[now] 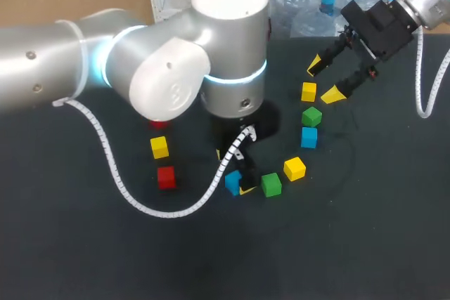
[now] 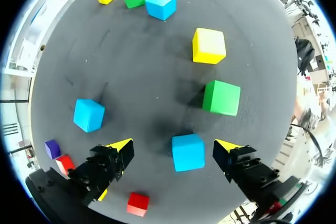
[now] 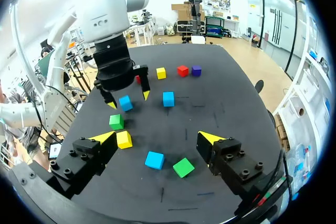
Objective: Place the blue cubes, place green cubes on the blue cubes, place the yellow cubes on the green cubes, then place the red cubes on the yellow cubes, and place purple cube on the red cubes.
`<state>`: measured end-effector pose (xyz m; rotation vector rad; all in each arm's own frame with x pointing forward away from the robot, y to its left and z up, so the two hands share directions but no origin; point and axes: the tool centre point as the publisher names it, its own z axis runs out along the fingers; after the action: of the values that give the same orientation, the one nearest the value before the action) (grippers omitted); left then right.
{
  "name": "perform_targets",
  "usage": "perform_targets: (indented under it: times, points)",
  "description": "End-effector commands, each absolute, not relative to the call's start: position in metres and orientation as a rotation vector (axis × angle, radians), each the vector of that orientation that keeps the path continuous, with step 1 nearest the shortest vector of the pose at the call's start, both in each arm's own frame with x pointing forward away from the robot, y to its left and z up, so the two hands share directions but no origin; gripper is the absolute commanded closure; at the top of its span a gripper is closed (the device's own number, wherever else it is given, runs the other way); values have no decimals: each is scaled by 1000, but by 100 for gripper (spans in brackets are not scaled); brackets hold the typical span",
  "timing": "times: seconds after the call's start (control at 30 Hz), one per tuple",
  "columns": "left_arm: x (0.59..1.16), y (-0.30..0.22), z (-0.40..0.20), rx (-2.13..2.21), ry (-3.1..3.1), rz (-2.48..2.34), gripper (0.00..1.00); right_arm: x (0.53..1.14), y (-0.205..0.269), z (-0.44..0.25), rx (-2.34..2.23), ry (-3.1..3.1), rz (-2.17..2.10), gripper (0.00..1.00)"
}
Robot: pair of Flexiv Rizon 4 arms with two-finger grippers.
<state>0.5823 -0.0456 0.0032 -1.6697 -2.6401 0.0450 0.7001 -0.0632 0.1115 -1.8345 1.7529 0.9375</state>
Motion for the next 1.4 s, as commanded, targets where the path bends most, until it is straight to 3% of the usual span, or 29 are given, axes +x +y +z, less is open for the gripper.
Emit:
perform_targets:
  times: [0.03,1.1,1.17,1.23,1.27,1.4]
  points:
    - [580,-40,2,-1680,-2655,68,0,700,-63,111,-1834,1751,937,0]
    - [590,-42,-14,-1698,-2630,100,0,700,-63,111,-1834,1751,937,0]
    - [589,-43,-15,-1704,-2624,102,42,700,-63,111,-1834,1751,937,0]
    - [589,-44,-17,-1712,-2613,110,62,700,-63,111,-1834,1751,937,0]
    - [589,-44,-17,-1716,-2608,114,77,700,-63,111,-1834,1751,937,0]
    - [589,-45,-19,-1734,-2586,122,95,700,-63,111,-1834,1751,937,0]
